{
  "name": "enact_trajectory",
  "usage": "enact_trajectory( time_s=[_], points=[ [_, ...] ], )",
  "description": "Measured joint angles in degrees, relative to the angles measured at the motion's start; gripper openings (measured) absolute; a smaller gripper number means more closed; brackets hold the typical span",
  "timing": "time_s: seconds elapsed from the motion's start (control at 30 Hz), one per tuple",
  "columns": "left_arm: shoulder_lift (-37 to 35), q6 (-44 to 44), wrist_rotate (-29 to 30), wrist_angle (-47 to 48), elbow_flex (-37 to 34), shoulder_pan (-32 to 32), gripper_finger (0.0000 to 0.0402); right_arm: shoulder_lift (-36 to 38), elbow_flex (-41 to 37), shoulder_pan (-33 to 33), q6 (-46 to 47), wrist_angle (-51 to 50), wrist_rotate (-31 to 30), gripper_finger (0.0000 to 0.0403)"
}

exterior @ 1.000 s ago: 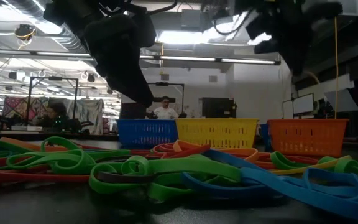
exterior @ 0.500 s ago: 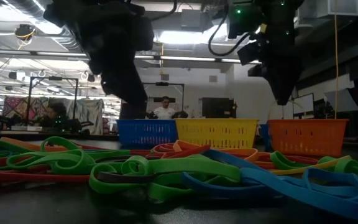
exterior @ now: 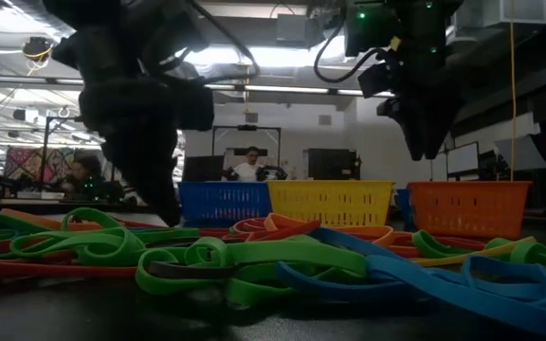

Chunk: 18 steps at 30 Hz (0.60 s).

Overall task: Sort rubber bands into baskets
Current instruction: Put the red rubber band into the yellow basket

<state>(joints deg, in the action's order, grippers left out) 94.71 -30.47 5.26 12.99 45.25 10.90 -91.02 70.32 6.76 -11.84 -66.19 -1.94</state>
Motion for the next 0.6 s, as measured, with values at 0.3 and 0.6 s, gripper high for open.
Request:
enact_trajectory(
  time_s=[0.3,0.6],
  points=[
    [2.7,0.8,1.5,-0.6,0.2,0.0,0.0148,0.0,0.0,0.0,0.0,2.2,0.0,0.0145],
    [2.8,4.0,2.0,-0.6,0.1,0.9,0.0035,0.0,0.0,0.0,0.0,2.2,0.0,0.0145]
  ],
)
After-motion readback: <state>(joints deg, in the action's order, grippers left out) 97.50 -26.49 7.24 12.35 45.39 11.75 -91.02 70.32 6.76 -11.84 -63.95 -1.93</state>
